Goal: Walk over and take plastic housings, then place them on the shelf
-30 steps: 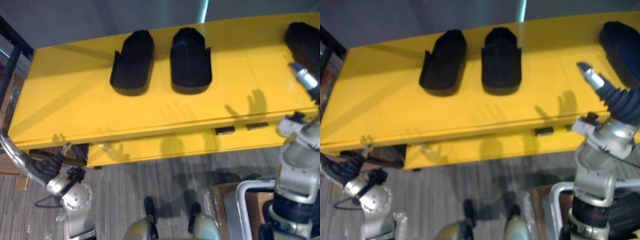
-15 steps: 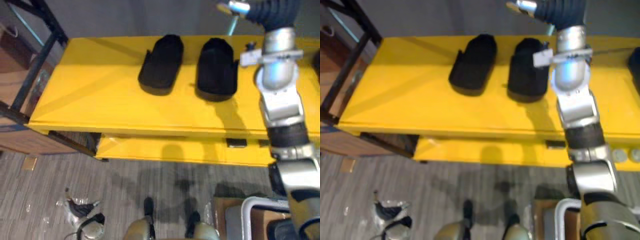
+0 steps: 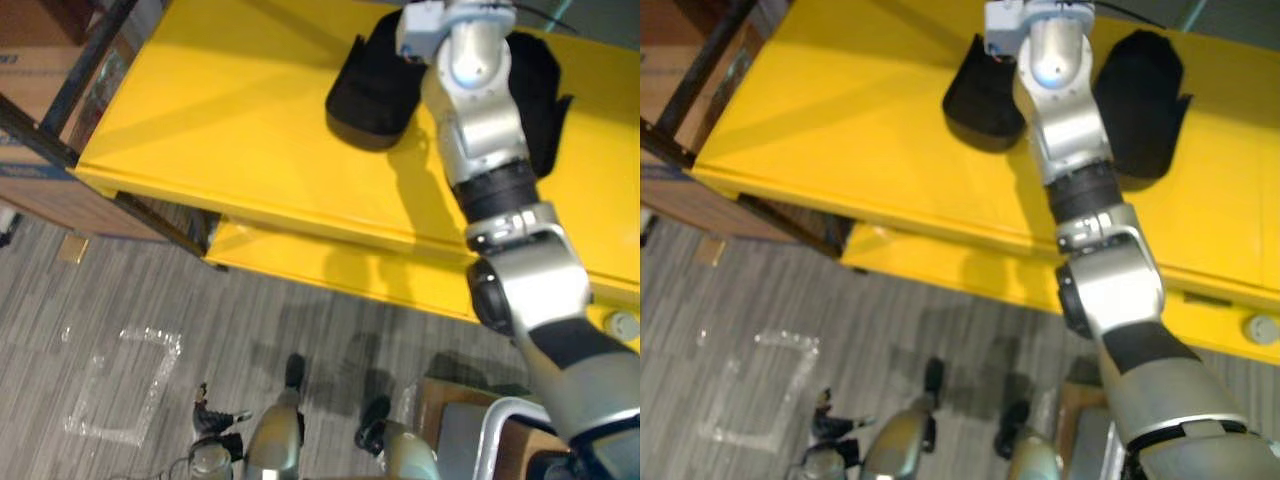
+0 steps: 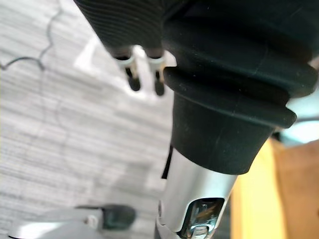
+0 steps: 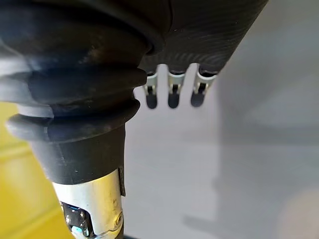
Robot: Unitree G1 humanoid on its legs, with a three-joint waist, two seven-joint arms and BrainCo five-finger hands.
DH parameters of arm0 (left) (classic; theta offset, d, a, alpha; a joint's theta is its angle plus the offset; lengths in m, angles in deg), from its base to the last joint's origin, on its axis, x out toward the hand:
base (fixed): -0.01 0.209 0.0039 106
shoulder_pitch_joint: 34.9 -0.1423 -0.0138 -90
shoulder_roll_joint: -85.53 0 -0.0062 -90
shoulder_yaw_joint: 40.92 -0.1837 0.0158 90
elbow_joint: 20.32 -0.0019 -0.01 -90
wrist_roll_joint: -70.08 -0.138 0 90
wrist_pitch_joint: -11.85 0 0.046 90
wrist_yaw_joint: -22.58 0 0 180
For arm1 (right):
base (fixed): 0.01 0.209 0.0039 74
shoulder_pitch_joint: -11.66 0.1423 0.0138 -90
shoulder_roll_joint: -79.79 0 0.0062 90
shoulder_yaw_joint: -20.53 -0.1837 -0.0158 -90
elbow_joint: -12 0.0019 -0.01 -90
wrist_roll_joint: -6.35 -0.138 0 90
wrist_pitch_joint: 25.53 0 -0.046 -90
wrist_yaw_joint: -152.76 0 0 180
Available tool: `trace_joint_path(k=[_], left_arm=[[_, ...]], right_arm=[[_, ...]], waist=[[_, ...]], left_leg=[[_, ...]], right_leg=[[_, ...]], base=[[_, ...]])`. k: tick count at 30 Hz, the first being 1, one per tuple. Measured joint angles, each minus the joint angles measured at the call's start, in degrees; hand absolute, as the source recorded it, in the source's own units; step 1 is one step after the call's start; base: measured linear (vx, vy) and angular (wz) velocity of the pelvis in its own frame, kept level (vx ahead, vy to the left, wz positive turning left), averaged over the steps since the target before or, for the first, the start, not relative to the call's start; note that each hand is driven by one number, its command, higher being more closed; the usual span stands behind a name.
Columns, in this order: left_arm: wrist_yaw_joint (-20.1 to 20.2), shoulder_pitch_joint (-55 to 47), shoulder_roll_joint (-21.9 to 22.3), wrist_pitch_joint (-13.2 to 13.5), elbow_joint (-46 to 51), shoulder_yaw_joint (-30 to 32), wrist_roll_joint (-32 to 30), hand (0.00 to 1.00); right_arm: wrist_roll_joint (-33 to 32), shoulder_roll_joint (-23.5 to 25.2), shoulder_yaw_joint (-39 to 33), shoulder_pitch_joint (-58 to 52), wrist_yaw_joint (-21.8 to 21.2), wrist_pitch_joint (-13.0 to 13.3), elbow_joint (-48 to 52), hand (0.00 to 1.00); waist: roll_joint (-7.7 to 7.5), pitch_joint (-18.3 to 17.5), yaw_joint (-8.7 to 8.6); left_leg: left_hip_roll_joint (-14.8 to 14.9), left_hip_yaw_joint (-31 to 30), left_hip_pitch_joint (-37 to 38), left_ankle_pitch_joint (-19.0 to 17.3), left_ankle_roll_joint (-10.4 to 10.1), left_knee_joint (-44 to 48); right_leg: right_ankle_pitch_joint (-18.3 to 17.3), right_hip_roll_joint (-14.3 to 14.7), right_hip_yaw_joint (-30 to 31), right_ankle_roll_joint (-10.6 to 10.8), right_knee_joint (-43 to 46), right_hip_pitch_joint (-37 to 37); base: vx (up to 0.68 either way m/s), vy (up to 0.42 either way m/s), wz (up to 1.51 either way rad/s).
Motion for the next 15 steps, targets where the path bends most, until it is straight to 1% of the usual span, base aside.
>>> trace_joint_path(k=[2, 4, 5, 7, 8, 11, 14, 15], left_arm=[[0.0, 0.8, -0.3, 0.2, 0.0, -1.1, 1.0, 0.00], [0.0, 1.9, -0.4, 0.5, -0.2, -1.7, 1.3, 0.00], [0.0, 2.2, -0.4, 0.7, -0.2, -1.9, 1.4, 0.00], [-0.1, 3.2, -0.4, 1.1, -0.2, -2.2, 1.4, 0.00], [-0.2, 3.7, -0.6, 1.2, -0.3, -2.8, 1.4, 0.00], [-0.3, 4.4, -0.7, 1.3, -1.0, -4.0, 1.5, 0.00], [-0.4, 5.5, -0.7, 1.3, -2.3, -4.1, 1.5, 0.00], [-0.4, 5.6, -0.7, 1.3, -2.5, -4.1, 1.5, 0.00]], right_arm=[[0.0, 0.0, -1.5, 1.8, 0.8, -0.5, -2.5, 0.00], [0.4, 0.0, -3.1, 2.9, 2.3, -0.9, -4.3, 0.00], [0.5, 0.0, -3.5, 3.5, 2.5, -1.0, -5.2, 0.00], [1.2, -0.1, -4.8, 4.6, 4.3, -1.4, -6.1, 0.00], [1.9, -0.1, -5.4, 4.9, 5.0, -1.5, -6.2, 0.00], [5.6, 0.0, -6.3, 5.5, 7.6, -2.9, -7.2, 0.00], [10.8, 0.1, -8.0, 5.5, 11.6, -4.1, -7.0, 0.00], [11.3, 0.1, -8.1, 5.5, 11.8, -4.2, -6.9, 0.00]], waist=[[0.17, 0.5, 0.48], [0.43, 1.0, 1.48], [0.61, 1.3, 1.54], [1.33, 2.6, 1.44], [1.45, 3.2, 1.74], [1.58, 4.5, 1.93], [1.68, 4.5, 1.89], [1.70, 4.5, 1.90]], left_leg=[[0.0, -0.9, -0.4, 0.1, -0.1, 0.0], [0.0, -1.3, -0.6, 0.2, -0.1, 0.1], [0.0, -1.5, -0.6, 0.2, -0.1, 0.2], [-0.1, -2.7, -1.1, 0.1, -0.2, 0.9], [-0.1, -2.7, -1.2, 0.1, -0.2, 1.0], [0.1, -3.0, -1.5, 0.2, -0.2, 1.1], [0.0, -3.5, -3.0, 0.2, -0.2, 1.9], [0.0, -3.6, -3.1, 0.2, -0.2, 1.9]], right_leg=[[0.0, 0.1, -0.5, 0.0, 0.0, 0.1], [-0.1, 0.2, -0.6, -0.1, 0.0, 0.2], [-0.1, 0.2, -0.7, -0.2, 0.0, 0.3], [-0.2, 0.1, -1.8, -0.3, 0.0, 0.9], [-0.3, 0.2, -1.9, -0.4, 0.2, 0.9], [-0.5, 0.3, -2.0, -0.7, 0.4, 0.7], [-0.7, 0.3, -2.1, -1.0, 0.8, -0.4], [-0.7, 0.3, -2.1, -1.0, 0.9, -0.5]], base=[[0.01, -0.024, 0.18], [0.02, -0.027, 0.13], [0.00, -0.030, 0.15], [-0.01, -0.025, 0.22], [-0.03, -0.029, 0.15], [-0.03, -0.032, 0.06], [-0.02, -0.030, 0.07], [0.00, 0.000, 0.00]])
